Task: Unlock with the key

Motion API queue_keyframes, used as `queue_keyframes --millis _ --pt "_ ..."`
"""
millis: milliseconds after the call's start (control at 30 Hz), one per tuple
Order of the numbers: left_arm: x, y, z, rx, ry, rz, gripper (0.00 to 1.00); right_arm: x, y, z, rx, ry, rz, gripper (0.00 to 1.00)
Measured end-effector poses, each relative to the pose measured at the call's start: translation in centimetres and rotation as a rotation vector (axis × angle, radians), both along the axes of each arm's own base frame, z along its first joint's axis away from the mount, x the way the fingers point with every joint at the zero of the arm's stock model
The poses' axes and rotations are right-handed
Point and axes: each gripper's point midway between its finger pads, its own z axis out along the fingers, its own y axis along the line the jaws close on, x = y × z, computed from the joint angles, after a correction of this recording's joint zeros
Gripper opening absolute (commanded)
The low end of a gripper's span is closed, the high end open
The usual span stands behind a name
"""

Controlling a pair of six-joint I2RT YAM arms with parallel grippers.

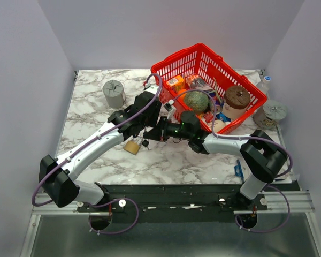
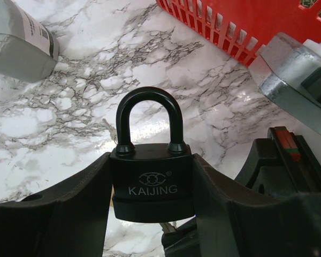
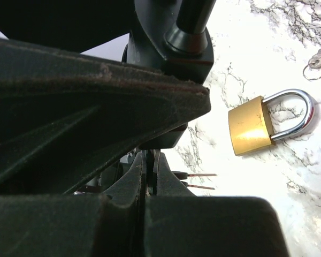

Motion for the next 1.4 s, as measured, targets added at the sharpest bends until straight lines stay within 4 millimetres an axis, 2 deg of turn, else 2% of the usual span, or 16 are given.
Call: queue_keyframes --millis 633,1133,1400 --pt "0.3 -0.2 0.2 -0.012 -0.013 0.0 0.0 0.8 0.0 0.1 0.006 0.018 -0.045 0.01" --pt "0.9 -0.5 0.9 -0.038 -0.041 0.005 0.0 2.1 -0.2 -0.1 -0.002 0.002 -0.119 0.01" --pt "0.9 -1.0 0.7 -0.047 -0.032 -0.018 0.0 3.2 -0.9 -1.1 -0.066 -0.068 -0.17 0.01"
